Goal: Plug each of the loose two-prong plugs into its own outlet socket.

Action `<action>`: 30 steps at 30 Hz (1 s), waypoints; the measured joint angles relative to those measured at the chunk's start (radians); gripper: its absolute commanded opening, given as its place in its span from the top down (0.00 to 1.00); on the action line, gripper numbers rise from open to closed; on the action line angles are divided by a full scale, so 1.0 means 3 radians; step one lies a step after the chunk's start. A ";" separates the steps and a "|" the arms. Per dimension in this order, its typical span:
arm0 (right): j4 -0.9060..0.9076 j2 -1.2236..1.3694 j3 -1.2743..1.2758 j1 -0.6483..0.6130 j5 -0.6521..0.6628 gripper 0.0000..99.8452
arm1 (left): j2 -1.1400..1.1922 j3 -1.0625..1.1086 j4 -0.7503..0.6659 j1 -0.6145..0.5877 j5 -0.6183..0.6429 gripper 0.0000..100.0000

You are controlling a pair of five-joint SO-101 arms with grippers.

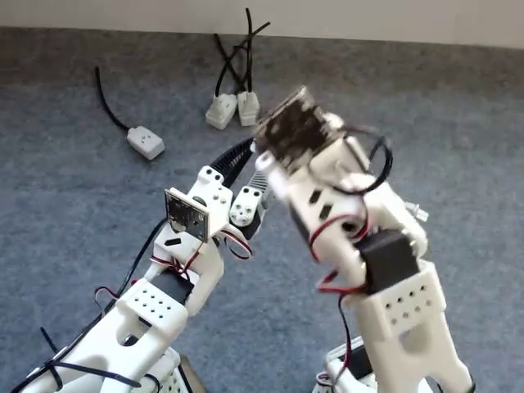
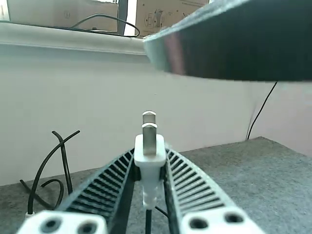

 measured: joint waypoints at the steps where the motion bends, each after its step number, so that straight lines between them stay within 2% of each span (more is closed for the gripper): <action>1: 0.0000 -0.0020 0.0056 -0.0092 0.0015 0.99 | 0.0000 0.0000 0.0000 0.0000 0.0000 0.99; 5: -0.0041 -0.0041 0.0271 -0.0312 0.0194 0.99 | 0.0000 0.0000 0.0000 0.0000 0.0000 0.99; 11: -0.0153 -0.0041 0.0317 -0.0261 0.0240 0.99 | 0.0000 0.0000 0.0000 0.0000 0.0000 0.99; 14: -0.0266 0.0046 0.0338 -0.0061 0.0256 0.99 | 0.0000 0.0000 0.0000 0.0000 0.0000 0.99; 19: -0.0537 0.0660 0.0322 0.0240 0.0261 0.99 | 0.0010 0.0010 0.0005 -0.0020 0.0015 0.99; 30: -0.0557 0.1790 -0.0378 0.1048 0.0292 0.99 | 0.0020 0.0036 0.0010 0.0010 0.0010 0.99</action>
